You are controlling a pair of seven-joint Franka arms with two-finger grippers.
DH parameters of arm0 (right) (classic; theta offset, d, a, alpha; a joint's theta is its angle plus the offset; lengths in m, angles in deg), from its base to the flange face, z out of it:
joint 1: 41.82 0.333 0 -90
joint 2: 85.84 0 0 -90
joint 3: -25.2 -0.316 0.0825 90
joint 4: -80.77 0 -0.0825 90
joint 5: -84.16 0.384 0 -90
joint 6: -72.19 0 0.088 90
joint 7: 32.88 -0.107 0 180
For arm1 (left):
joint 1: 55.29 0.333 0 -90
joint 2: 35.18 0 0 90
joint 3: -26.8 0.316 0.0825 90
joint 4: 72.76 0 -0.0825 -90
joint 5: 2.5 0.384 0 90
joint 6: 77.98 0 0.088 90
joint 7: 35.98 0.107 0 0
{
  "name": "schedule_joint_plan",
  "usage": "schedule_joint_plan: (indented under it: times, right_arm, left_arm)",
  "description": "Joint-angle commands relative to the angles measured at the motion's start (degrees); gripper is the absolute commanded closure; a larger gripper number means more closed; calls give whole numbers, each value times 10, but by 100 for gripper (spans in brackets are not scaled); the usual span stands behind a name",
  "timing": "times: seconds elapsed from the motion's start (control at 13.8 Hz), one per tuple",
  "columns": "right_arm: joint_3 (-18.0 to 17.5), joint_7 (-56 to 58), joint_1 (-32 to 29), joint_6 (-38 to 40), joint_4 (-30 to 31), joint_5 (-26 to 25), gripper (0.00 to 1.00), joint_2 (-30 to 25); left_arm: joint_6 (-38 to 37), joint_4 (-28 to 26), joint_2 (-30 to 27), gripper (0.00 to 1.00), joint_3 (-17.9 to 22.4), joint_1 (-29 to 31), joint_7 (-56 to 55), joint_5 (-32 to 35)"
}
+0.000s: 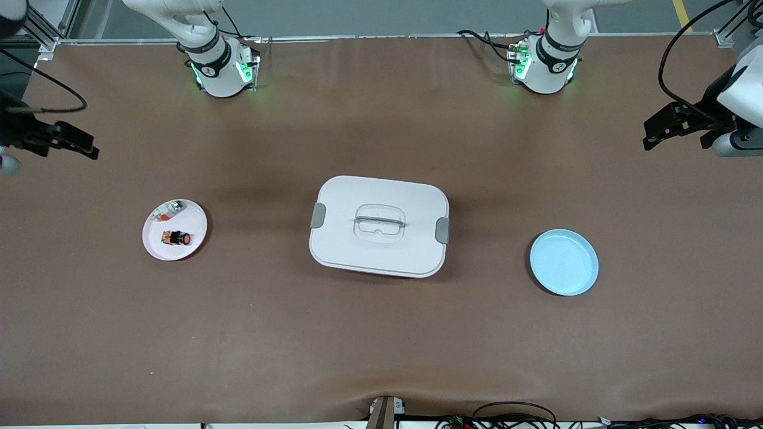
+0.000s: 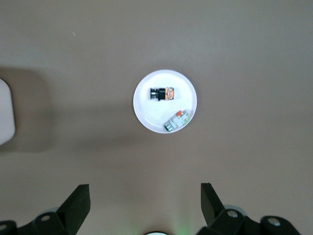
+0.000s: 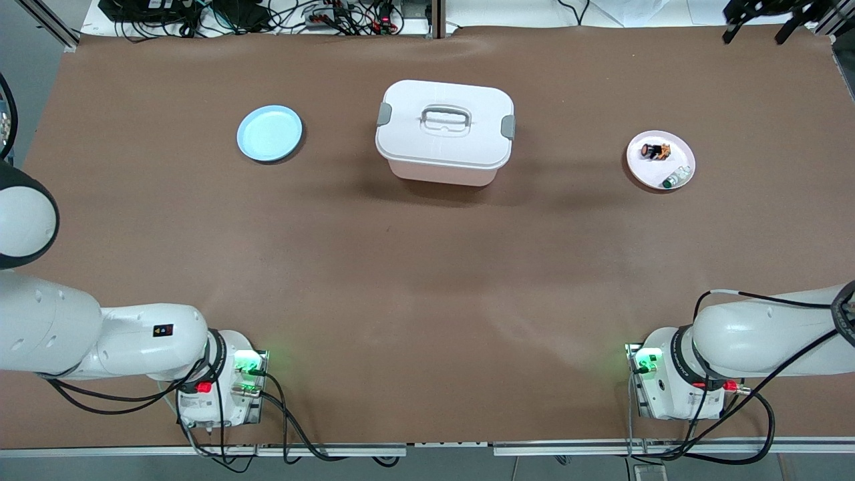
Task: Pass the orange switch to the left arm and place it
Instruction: 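Move the right gripper down toward the switch on the white plate, then lower the right gripper and close it on the black-orange switch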
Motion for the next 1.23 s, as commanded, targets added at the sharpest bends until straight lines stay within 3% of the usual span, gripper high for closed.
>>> schedule_joint_plan:
  times: [0.0, 0.58, 1.16]
  right_arm:
    - [-6, -1, -12, -44, 29, 1, 0, 34]
    - [-7, 23, -20, -295, 213, 6, 0, 47]
    - [-7, 70, -43, -410, 225, 26, 0, 151]
  left_arm:
    - [-8, 6, 1, 0, -2, 4, 5, 0]
    - [-8, 6, 7, 0, -2, 3, 1, 0]
    - [-7, 5, 15, 0, -2, 1, 1, 0]
